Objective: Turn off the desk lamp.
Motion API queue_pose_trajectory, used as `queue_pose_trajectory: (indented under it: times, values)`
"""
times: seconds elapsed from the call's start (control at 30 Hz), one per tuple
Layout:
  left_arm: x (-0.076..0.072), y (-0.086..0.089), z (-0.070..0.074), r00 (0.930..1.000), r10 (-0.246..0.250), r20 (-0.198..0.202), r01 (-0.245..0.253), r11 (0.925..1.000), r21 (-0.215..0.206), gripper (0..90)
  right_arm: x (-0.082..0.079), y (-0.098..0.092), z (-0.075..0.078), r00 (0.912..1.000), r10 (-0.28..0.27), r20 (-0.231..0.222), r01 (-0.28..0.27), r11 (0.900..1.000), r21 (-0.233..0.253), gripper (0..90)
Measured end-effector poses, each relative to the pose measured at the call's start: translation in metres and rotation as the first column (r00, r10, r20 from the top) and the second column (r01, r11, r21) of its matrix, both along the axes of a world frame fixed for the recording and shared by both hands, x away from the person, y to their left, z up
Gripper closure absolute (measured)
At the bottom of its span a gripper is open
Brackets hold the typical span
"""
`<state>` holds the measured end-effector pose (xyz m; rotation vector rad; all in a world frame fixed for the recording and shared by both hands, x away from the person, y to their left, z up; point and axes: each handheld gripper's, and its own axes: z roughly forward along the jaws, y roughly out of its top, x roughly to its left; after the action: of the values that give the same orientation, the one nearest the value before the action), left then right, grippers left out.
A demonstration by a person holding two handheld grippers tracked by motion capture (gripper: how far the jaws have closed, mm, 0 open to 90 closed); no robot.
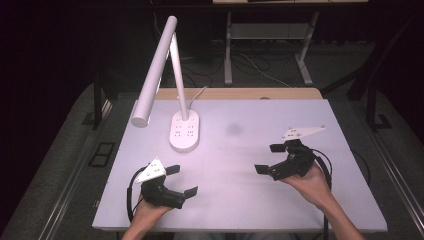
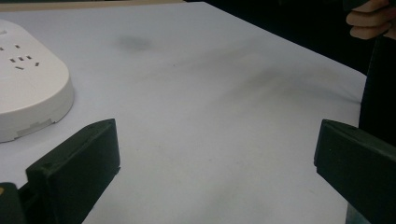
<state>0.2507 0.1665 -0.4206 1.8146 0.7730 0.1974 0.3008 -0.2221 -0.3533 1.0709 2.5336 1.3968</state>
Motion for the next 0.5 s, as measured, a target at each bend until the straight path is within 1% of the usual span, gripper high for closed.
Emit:
queue_pose_trajectory:
  times: [0.1,0.17,0.5]
  values:
    - [0.0,0.0,0.0,1.0,0.0,0.001,0.0,1.0,0.001,0.0,0.004,0.005,0.003,1.0,0.009,0.005,-0.009,1.0,-0.002,0.7]
    - [0.0,0.001,0.0,1.0,0.0,0.0,0.0,1.0,0.001,0.0,0.01,0.012,0.007,0.9998,0.017,0.012,-0.017,1.0,-0.006,0.7]
    - [0.0,0.002,0.0,1.0,0.002,-0.001,-0.002,1.0,-0.007,0.0,0.033,0.034,0.014,0.9987,0.05,0.007,-0.05,0.999,-0.018,0.7]
